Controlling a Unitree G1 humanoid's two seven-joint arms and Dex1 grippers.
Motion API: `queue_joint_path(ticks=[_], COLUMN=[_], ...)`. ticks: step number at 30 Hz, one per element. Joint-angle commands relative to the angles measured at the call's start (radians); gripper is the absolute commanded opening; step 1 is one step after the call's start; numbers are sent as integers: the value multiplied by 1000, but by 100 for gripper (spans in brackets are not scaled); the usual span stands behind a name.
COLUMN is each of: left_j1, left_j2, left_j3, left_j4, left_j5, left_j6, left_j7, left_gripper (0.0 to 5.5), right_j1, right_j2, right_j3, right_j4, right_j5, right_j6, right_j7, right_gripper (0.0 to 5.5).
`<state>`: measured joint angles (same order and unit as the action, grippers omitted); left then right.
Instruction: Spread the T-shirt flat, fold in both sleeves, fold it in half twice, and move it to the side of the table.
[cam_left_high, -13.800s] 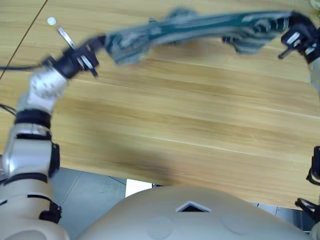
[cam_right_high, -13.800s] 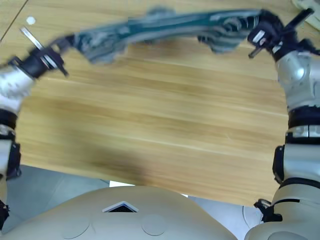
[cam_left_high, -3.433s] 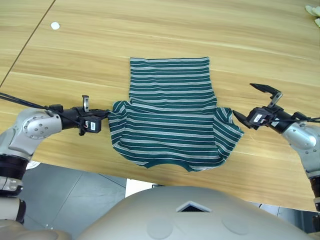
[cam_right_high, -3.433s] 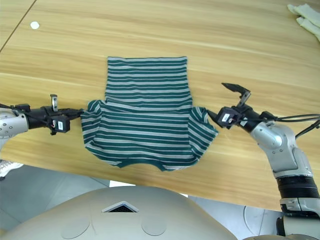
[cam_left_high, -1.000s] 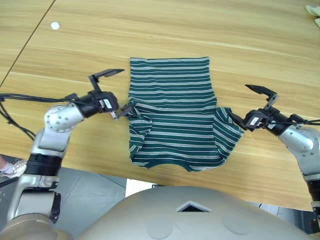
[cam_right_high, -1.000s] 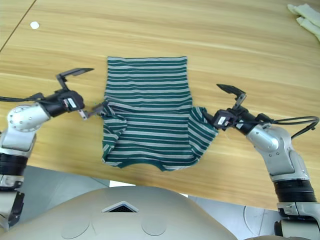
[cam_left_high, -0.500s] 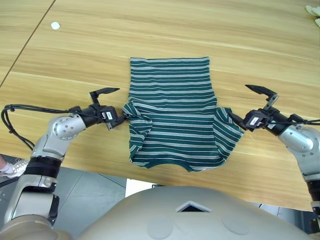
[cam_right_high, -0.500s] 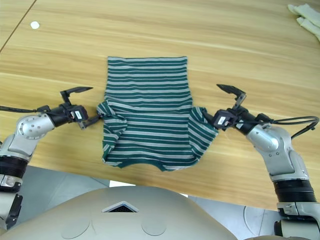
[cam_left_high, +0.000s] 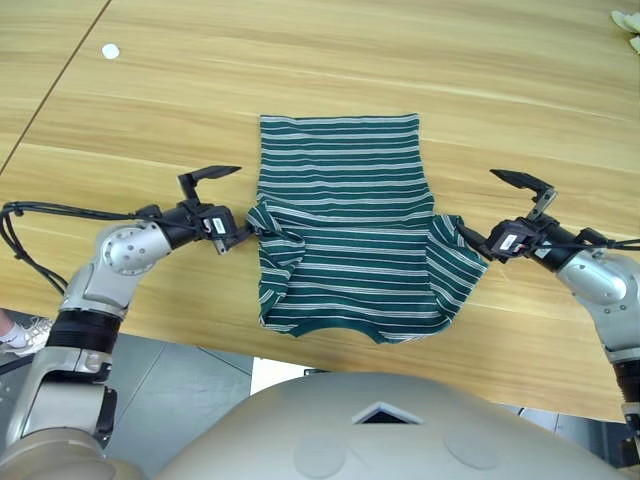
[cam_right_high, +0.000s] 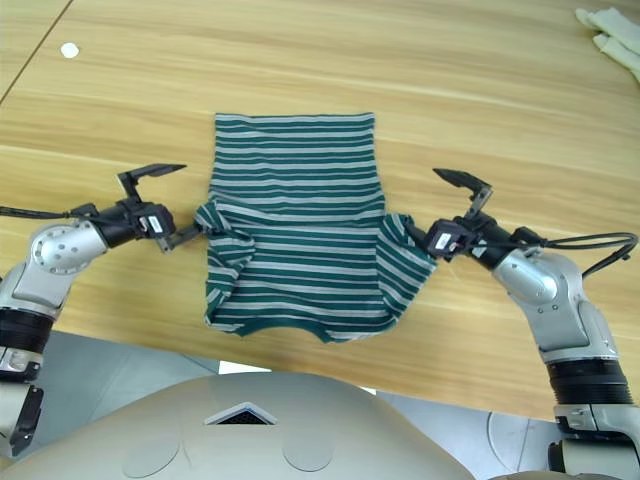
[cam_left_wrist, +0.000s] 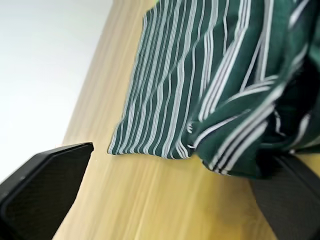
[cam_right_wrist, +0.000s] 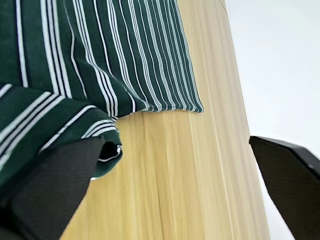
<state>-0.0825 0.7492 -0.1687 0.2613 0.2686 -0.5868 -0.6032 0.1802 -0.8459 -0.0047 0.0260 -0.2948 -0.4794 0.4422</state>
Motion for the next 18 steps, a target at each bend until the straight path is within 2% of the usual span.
queue_joint_path(ticks=[1,18], left_j1=[-29,-129], left_j2=[3,-109], left_j3=[-7,-83], left_j4=[-26,64], left_j5=[-9,22], left_j6=[5,-7], left_j7=[-21,3], left_gripper=[539,539], right_j1=[3,0], right_j2=[-1,6], right_j3=[-4,-4], right_j4=[-5,-4], right_j5=[-1,-1], right_j6=[7,8], right_j7=[11,9], right_gripper=[540,540])
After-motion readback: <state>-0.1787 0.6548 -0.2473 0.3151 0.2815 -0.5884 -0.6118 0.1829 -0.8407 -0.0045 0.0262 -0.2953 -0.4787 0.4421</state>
